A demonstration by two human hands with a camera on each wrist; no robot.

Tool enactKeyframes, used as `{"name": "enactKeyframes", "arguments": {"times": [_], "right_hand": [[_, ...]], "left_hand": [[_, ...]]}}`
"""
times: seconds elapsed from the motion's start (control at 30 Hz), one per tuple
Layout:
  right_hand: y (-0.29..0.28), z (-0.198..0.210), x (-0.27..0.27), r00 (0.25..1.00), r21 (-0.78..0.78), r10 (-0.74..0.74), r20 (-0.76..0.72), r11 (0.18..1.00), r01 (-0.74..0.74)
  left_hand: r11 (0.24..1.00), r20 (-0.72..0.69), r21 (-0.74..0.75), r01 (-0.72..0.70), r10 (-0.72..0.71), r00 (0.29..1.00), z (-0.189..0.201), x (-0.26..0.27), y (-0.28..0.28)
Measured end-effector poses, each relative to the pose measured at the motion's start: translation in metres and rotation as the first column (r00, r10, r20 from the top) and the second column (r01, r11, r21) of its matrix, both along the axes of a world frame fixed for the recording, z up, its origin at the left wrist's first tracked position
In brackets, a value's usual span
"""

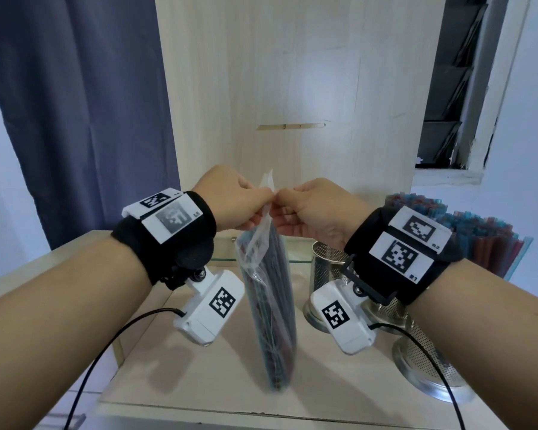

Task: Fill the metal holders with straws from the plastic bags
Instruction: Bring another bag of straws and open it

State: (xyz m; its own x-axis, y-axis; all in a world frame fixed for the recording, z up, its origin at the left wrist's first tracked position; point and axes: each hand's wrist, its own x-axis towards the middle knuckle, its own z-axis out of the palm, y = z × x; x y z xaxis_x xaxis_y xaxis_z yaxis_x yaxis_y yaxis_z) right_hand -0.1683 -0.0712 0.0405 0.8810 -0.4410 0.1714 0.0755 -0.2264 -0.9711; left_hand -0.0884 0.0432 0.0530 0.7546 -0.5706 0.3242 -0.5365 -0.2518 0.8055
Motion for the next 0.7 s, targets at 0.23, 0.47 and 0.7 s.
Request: {"name": "enactKeyframes", "arguments": {"times": [0.23,0.47,0.7], "right_hand": [[-0.002,0.001,-0.002,1.000,-0.008,0.004,0.007,1.000,-0.004],[-0.008,0.007,-0.009,0.999,-0.116,-0.044,-0.012,0.992,0.042],[-0.008,0.011,-0.015,0.978,-0.226,-0.192,-0.077,0.959,0.170]], "left_hand": [[0.975,-0.270,-0.151,0.163,-0.200,0.942,-0.008,0.004,-0.004],[0.939,-0.325,-0.278,0.201,-0.289,0.900,-0.021,0.004,-0.010],[0.946,-0.127,-0.254,0.201,-0.239,0.963,-0.031,-0.006,-0.018]]}}
